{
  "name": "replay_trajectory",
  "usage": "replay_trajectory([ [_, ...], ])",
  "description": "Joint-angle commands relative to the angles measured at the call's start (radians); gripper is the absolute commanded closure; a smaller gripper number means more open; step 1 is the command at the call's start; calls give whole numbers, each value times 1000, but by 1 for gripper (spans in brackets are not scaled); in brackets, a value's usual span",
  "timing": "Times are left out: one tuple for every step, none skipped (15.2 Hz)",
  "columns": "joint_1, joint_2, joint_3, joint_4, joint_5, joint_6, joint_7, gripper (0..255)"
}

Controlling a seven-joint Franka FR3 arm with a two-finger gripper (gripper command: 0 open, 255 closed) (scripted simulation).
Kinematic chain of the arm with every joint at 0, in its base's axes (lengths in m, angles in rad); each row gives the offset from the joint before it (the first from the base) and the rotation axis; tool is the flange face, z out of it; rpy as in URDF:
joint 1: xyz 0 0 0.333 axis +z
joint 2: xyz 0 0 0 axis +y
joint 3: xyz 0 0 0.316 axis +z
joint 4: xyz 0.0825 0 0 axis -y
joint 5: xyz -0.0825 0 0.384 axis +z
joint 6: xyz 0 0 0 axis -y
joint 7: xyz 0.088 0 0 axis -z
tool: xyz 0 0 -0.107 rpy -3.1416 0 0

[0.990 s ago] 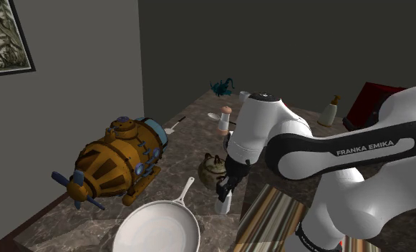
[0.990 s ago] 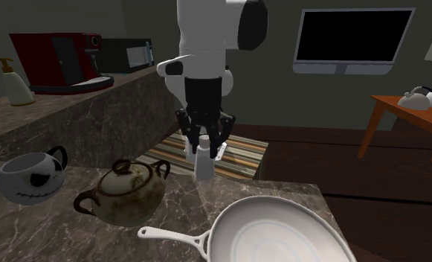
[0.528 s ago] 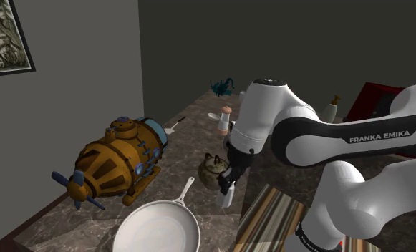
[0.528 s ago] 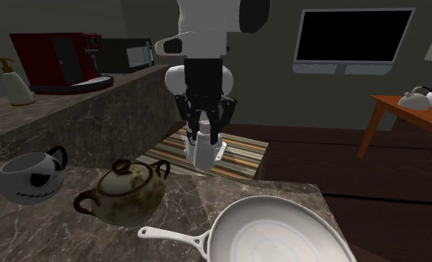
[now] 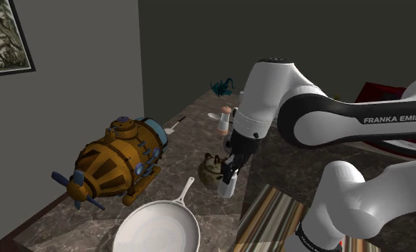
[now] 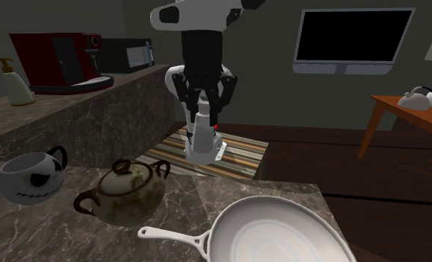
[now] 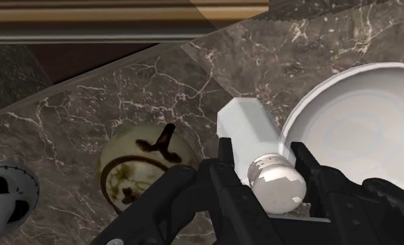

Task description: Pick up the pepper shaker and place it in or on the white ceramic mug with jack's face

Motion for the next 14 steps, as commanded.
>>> replay_trajectory([
  [-2,-2,-5,24,-5,-26,1,255],
  [-3,-3,-8,36,-8,-40,1,255],
  [-5,-4,-10,49,-10,-53,1,255],
  [-6,-4,-13,63,-12,-67,2,255],
  [-7,-4,-15,76,-15,-80,2,255],
  [-7,-4,-16,83,-16,-87,3,255],
  [-19,-5,-40,80,-31,-88,-22,255],
  [-30,-5,-63,78,-45,-89,-47,255],
  [-41,-4,-86,77,-60,-89,-72,255],
  [-53,-1,-110,78,-75,-89,-97,255],
  [-65,4,-132,79,-90,-88,-122,255],
  [-77,9,-155,82,-105,-87,-146,255],
  [-89,17,-178,86,-120,-85,-171,255],
  [-100,25,-200,91,-135,-84,-196,255],
])
